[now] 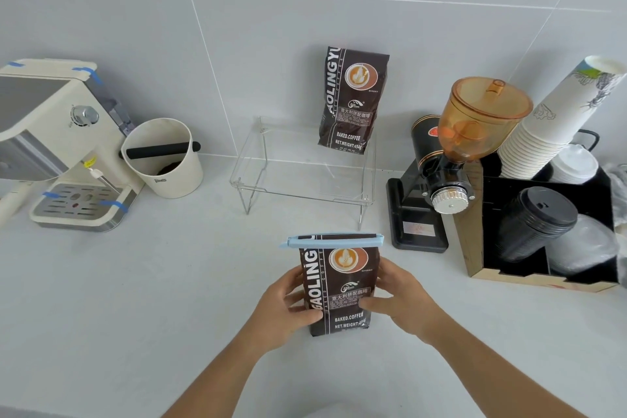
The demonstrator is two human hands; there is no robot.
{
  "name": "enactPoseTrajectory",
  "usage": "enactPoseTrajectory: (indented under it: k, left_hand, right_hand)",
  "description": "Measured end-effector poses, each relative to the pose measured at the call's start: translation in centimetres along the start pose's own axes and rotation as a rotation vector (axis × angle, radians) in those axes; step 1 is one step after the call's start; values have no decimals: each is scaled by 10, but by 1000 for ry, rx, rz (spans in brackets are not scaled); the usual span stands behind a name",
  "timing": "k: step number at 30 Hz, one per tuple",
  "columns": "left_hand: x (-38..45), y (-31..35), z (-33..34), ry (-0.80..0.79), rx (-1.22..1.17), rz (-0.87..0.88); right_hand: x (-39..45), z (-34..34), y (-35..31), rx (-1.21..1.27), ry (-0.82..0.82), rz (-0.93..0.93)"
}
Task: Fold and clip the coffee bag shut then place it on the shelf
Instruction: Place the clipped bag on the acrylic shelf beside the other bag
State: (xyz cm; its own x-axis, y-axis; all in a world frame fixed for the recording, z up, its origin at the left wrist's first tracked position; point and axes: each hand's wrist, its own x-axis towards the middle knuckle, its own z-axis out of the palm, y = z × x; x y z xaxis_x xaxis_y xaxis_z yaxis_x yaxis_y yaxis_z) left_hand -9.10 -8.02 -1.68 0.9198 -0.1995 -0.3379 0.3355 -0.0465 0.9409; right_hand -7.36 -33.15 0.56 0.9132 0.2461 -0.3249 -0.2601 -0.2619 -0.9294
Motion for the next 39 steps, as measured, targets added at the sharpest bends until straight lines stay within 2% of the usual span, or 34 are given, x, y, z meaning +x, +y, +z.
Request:
enactPoseTrajectory:
  k: [8,16,29,39]
  left_hand:
    - [-9,-7,9,71,-7,6]
    - [-15,-1,7,94,7,49]
    - [-3,71,-31,192,-147,181]
    - [8,130,-77,141,-121,304]
  right_hand:
    - [-12,23,24,-72,81,-42]
    - [-16,25,11,-77,91,-63]
    - [4,34,-78,-43,124,-242]
    - [25,54,-142,-61,195,-343]
